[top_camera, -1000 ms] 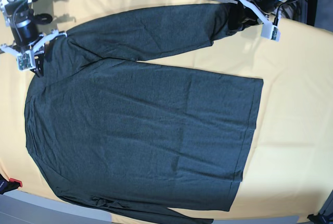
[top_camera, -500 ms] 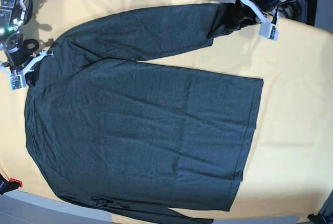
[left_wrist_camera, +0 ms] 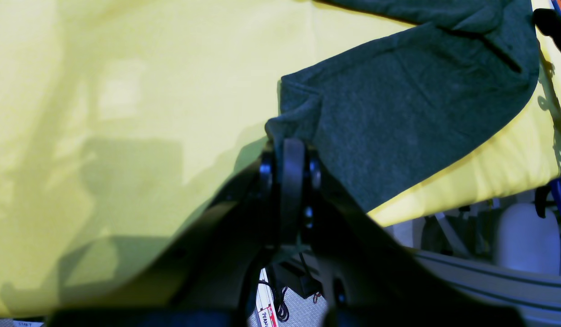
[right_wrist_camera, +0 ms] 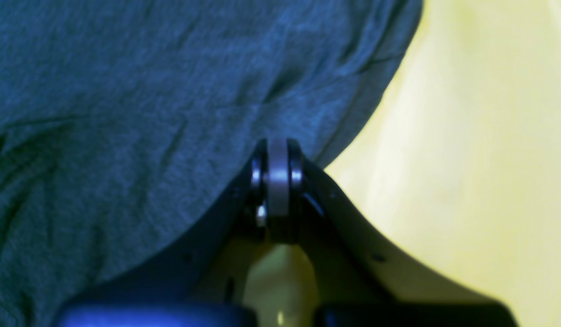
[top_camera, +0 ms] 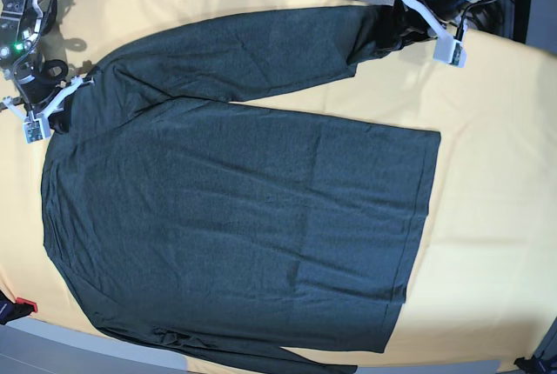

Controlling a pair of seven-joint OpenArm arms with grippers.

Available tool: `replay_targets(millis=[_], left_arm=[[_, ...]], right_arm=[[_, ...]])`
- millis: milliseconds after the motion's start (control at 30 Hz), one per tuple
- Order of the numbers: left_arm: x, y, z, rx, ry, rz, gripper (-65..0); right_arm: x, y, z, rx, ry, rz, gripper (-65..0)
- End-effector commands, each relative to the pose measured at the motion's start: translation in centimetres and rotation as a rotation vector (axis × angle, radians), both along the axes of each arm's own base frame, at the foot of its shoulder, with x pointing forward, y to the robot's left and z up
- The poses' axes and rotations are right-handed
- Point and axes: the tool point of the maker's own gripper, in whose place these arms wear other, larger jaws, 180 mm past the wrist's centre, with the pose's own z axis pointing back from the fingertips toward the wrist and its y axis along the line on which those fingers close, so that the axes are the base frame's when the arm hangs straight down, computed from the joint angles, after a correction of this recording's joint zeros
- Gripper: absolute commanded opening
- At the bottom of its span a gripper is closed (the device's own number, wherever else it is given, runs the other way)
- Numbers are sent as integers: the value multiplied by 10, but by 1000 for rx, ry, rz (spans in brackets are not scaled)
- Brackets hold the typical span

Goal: Fold the T-shirt properly
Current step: 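Grasp the sleeve cuff with the left gripper and the shoulder with the right, then lift the sleeve with the left gripper and fold it across the shirt body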

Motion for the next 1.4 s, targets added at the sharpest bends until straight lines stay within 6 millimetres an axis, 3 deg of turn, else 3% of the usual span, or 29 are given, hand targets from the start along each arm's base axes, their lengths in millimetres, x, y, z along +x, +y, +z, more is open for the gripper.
replay_targets(millis=[0, 200, 300, 400, 533, 733, 833, 867, 1000, 1367], left_arm=[[3, -3, 9, -17, -31, -4, -650], [3, -3, 9, -17, -30, -5, -650], [1, -3, 8, -17, -24, -12, -650], [-11, -18, 14, -75, -22, -91, -650], [-41, -50, 37, -197, -28, -263, -650], [-70, -93, 101, -318, -168, -498, -650], [-70, -95, 108, -369, -173, -485, -650], [-67, -97, 121, -446, -195, -465, -650], [-60, -101, 143, -563, -246, -449, -650], [-29, -101, 150, -473, -415, -460, -650]], right_arm=[[7, -5, 11, -15, -40, 9, -650], [-4, -13, -23, 7, 58, 2, -650], [-8, -11, -28, 14, 81, 11, -650], [-9, -11, -29, 12, 89, 10, -650], [-9, -11, -29, 11, 95, 8, -650], [-10, -12, -30, 11, 96, 8, -650], [-10, -12, -30, 11, 99, 8, -650], [-10, -11, -30, 11, 99, 8, -650], [-10, -12, -30, 10, 102, 7, -650], [-12, -12, -32, 7, 118, 4, -650]])
